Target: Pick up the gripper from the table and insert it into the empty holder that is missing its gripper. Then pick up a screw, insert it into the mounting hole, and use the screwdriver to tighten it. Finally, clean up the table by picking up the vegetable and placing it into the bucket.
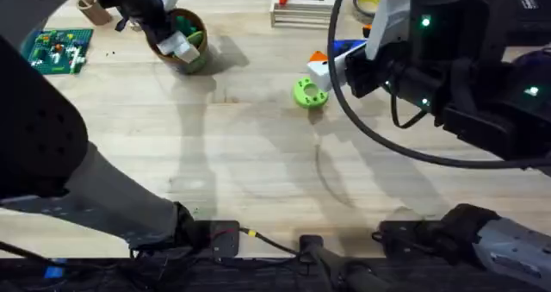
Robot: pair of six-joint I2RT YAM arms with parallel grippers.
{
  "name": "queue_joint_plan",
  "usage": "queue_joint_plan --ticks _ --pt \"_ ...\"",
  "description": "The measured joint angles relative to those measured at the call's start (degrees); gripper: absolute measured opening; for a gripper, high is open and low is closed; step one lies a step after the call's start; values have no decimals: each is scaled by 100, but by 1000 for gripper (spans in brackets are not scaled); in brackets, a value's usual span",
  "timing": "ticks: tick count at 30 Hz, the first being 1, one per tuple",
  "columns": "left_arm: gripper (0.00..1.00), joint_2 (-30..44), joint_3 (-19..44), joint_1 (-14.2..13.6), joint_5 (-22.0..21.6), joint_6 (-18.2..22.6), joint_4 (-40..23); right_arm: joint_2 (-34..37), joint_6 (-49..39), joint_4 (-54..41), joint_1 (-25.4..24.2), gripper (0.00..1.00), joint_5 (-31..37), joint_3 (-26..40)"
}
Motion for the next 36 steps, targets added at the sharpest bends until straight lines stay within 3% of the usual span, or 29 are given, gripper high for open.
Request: queue_joint_plan --ticks 11,20,23,28,31,36 --pt "992 -92 0 0 -24 0 97 0 1 0 0 992 0 0" --pt "993 -1178 242 0 -22 0 22 0 0 0 0 991 0 0" --pt "992 -1717 287 0 10 0 -321 0 -21 2 0 991 -1 0" --pt "993 -2584 302 0 206 2 -1535 0 -149 0 0 991 -2 0" --pt "993 -3008 304 0 466 0 -2299 0 -177 0 0 991 0 0" --pt "993 -3428 304 0 1216 104 -3004 0 -219 0 0 992 -1 0"
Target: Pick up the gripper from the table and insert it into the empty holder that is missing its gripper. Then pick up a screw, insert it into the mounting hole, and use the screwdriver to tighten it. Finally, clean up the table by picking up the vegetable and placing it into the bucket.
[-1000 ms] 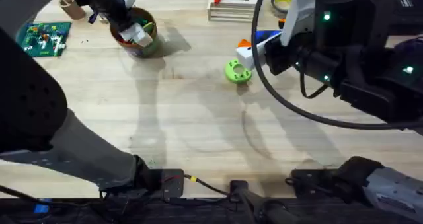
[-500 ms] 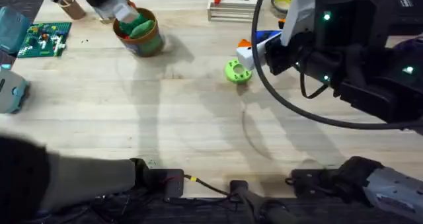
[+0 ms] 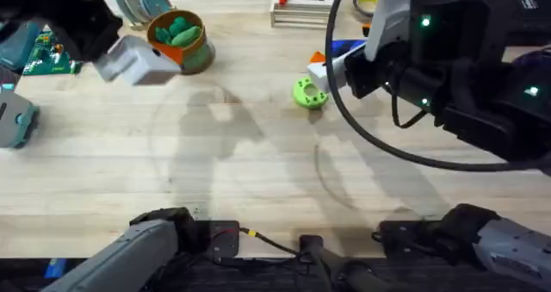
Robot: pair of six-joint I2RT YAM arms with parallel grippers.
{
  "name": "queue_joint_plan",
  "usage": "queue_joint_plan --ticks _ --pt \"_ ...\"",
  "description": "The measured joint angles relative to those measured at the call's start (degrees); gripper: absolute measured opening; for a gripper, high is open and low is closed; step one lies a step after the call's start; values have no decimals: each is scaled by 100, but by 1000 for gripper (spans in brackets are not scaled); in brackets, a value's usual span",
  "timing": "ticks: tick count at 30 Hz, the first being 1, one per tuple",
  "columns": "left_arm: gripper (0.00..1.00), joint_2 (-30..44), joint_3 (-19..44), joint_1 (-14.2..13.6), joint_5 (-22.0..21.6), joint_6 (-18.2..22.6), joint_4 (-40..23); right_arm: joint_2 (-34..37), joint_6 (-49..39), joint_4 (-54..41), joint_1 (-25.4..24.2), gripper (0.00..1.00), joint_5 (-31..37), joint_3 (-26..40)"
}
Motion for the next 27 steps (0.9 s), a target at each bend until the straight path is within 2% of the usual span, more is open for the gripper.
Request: queue_joint_plan --ticks 7,13,14,19,20,21,25,26,27 --pt "994 -245 2 0 1351 125 -250 -211 -27 -23 0 991 1 0" --pt "996 -244 2 0 1837 145 -353 -498 -42 9 0 991 1 0" --pt "892 -244 2 0 1879 135 -354 -498 -42 8 0 991 1 0" --pt "104 -244 2 0 1964 158 -325 -498 -42 -9 0 991 1 0" --pt "90 -244 2 0 1966 195 -312 -498 -42 -11 0 991 1 0" --pt "212 -244 2 -2 1977 210 -307 -496 -42 -9 0 992 1 0" --pt "848 -244 2 -4 1984 213 -312 -498 -42 -9 0 991 1 0" --pt "954 -244 2 -4 1986 191 -316 -496 -42 -9 0 991 -1 0" --pt "982 -244 2 -4 1986 200 -315 -496 -42 -11 0 991 1 0"
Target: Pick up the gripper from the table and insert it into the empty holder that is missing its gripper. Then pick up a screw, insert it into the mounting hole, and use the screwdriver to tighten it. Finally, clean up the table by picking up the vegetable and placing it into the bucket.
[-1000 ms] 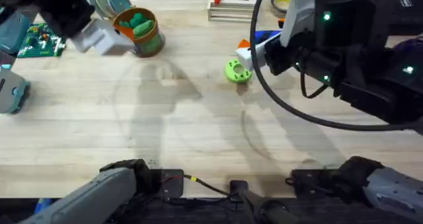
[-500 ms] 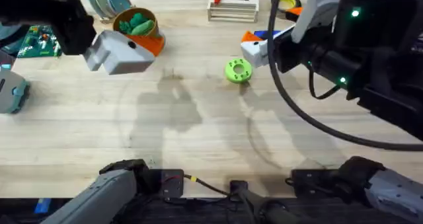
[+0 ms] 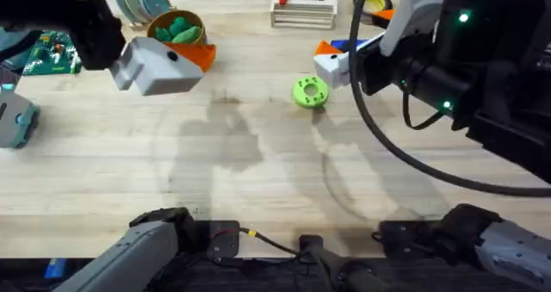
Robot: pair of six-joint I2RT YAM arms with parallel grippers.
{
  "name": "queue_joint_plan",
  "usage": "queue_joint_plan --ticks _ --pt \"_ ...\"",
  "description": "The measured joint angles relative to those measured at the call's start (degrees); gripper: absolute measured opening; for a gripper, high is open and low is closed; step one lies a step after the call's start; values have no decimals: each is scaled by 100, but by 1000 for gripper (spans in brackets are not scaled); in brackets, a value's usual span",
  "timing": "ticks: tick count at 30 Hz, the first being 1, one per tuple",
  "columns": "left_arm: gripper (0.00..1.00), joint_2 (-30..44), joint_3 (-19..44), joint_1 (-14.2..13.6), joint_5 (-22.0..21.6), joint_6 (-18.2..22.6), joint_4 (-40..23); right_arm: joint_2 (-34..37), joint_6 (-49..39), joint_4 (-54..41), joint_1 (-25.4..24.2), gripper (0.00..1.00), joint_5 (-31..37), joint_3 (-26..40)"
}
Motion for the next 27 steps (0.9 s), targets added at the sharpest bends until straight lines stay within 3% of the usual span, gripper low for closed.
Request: queue_joint_plan --ticks 20,27 --pt "993 0 0 0 39 0 -7 -1 0 1 0 991 0 0" --pt "993 0 0 0 42 0 -274 -2 0 0 0 991 0 0"
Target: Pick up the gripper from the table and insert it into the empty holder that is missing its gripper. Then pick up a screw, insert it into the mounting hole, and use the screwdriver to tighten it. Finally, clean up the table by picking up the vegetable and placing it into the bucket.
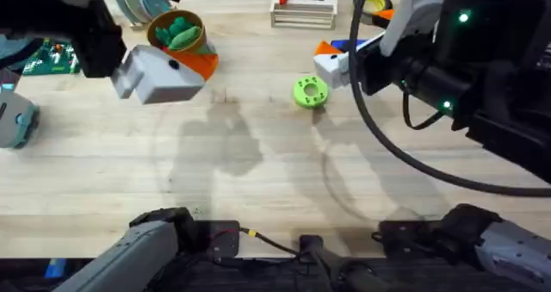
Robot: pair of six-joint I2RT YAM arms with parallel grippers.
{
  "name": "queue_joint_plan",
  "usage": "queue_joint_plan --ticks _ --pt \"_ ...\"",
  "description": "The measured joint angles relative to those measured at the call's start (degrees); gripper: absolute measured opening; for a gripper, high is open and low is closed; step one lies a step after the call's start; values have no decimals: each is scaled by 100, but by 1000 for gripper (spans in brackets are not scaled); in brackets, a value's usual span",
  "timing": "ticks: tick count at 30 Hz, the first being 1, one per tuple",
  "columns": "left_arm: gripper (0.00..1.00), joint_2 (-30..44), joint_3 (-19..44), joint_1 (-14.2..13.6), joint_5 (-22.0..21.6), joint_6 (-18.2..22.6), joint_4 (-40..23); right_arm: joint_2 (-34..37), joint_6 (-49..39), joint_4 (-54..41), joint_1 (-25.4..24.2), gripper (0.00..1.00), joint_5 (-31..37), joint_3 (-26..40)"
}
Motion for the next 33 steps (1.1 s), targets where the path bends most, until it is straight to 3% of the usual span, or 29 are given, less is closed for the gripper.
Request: queue_joint_plan --ticks 11,16,25,29,33 --pt "995 0 0 -13 763 -38 262 2 2 0 0 991 0 0" --pt "996 -13 0 -157 859 -795 1135 0 0 2 0 991 0 0" --pt "996 -675 0 -916 -344 -2975 1938 2 0 0 0 992 0 0" --pt "996 -1088 -40 -1090 -849 -3573 2128 2 0 1 0 991 0 0" --pt "996 -1561 -410 -1106 -1124 -3895 2487 2 0 1 0 991 0 0"
